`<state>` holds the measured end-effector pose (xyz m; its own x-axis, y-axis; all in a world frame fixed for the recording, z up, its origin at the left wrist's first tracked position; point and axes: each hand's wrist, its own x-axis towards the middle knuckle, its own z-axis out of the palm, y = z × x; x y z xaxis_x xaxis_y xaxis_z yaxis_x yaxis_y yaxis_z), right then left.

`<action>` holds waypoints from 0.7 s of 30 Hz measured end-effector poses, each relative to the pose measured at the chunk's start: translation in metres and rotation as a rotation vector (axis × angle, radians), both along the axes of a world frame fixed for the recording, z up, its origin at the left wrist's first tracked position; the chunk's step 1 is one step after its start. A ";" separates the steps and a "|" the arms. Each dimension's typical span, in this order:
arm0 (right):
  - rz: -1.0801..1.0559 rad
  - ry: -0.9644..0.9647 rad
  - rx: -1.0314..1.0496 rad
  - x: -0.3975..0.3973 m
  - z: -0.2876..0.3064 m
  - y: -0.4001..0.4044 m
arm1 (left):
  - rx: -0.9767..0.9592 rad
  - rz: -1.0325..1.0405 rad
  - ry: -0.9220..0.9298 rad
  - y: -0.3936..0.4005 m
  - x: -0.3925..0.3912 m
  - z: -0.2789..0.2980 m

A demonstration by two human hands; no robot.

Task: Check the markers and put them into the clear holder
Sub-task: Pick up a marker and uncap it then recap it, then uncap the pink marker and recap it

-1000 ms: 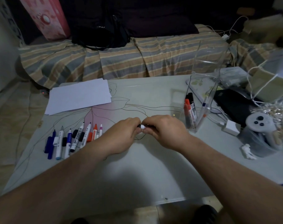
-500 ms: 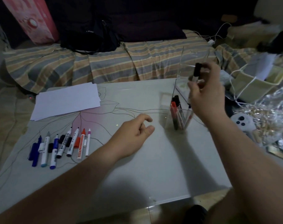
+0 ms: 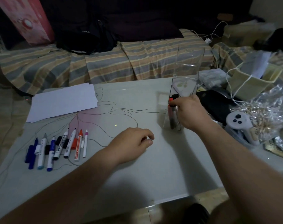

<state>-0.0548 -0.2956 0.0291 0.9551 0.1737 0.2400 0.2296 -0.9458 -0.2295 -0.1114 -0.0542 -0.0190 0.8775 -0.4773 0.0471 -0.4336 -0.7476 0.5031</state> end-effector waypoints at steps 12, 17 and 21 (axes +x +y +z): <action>0.315 -0.228 0.096 -0.030 -0.028 0.104 | 0.068 0.113 0.104 0.053 0.016 0.007; 0.441 0.114 0.006 -0.055 -0.049 0.171 | 0.224 0.282 0.118 0.114 0.022 0.008; 0.518 0.192 0.011 -0.065 -0.059 0.207 | 0.228 0.513 0.070 0.165 0.022 0.007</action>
